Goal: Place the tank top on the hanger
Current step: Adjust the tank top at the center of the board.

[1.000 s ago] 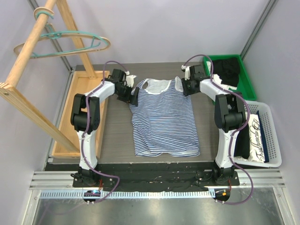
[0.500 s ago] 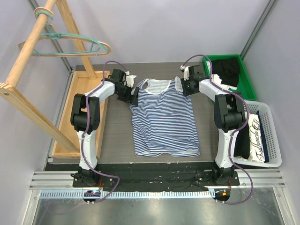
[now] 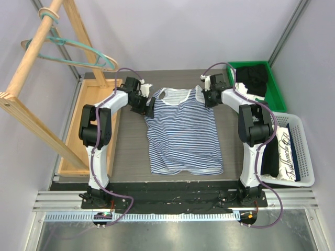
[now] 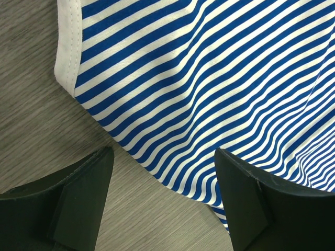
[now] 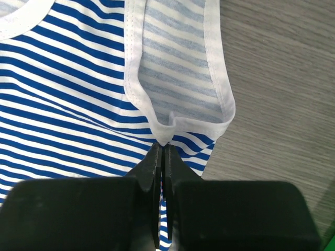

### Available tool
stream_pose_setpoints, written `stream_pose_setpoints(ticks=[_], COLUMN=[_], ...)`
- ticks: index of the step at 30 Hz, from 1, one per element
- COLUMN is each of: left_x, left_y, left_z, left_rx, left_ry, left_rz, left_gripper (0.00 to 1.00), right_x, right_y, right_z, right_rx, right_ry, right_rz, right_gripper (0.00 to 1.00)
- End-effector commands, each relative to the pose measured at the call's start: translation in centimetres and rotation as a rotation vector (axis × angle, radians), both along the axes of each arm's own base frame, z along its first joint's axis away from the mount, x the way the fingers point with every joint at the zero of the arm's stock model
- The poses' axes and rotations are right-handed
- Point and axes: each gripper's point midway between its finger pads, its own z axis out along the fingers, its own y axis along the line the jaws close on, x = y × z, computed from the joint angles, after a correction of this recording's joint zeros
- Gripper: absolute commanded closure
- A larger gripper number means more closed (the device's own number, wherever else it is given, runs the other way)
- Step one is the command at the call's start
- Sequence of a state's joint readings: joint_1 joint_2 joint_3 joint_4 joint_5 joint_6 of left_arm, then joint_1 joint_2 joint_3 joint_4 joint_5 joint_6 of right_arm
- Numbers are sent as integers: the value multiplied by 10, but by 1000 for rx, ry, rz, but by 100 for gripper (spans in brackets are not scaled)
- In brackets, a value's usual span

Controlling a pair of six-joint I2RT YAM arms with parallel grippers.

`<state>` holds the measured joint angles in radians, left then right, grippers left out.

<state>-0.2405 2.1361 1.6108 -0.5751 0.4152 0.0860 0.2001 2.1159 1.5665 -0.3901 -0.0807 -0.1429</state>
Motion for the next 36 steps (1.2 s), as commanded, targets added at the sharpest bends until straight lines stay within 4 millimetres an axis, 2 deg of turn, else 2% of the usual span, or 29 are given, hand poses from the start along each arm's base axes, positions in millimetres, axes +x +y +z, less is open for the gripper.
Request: stream_pose_setpoints(ticks=[1,4,6,7,8,11,12,15,17,20,21,22,25,26,28,29,30,32,33,36], left_x=[-19,-18,-18,-16,-16,-15,-14,-14,-12,-9,-9,-9,-2,0,10,12,18,24,32,50], left_y=[4,5,5,5,6,5,4,0,1,4,3,3,0,-1,-8,-10,-19,-28,-36,-50], left_z=[-6,-2,5,9,13,32,40,51,52,40,37,28,20,11,14,8,16,15,23,30], left_rx=[1,-2,-12,-19,-25,-58,-67,-90,-87,-69,-69,-67,-72,-73,-85,-84,-107,-111,-120,-83], left_ry=[71,65,56,53,52,34,20,4,-4,7,14,35,51,77,65,73,70,68,44,-20], left_rz=[1,4,2,3,4,-3,-7,-17,-15,7,10,15,34,52,52,49,68,66,66,85], left_gripper=[18,18,18,18,18,17,17,14,12,10,9,9,9,9,10,10,10,10,10,10], right_x=[8,8,6,8,8,6,2,-7,-11,-20,-25,-27,-32,-33,-35,-36,-37,-39,-41,-44], right_y=[6,6,5,4,0,-16,-21,-43,-55,-73,-78,-80,-88,-89,-88,-87,-87,-86,-86,-85], right_z=[14,28,50,64,91,132,153,179,179,166,156,152,134,129,121,115,111,106,104,100], right_rx=[17,15,12,8,-1,-49,-53,-66,-86,-135,-150,-158,-179,-184,-181,-180,-177,-170,-170,-166], right_ry=[-37,-55,-79,-104,-156,-236,-276,-319,-318,-286,-262,-253,-211,-199,-179,-167,-156,-142,-136,-129], right_rz=[18,22,35,40,35,13,3,-25,-39,-67,-73,-76,-86,-85,-81,-83,-82,-81,-80,-74], right_gripper=[99,99,99,99,99,99,99,99,99,99,99,99,99,99,99,99,99,99,99,99])
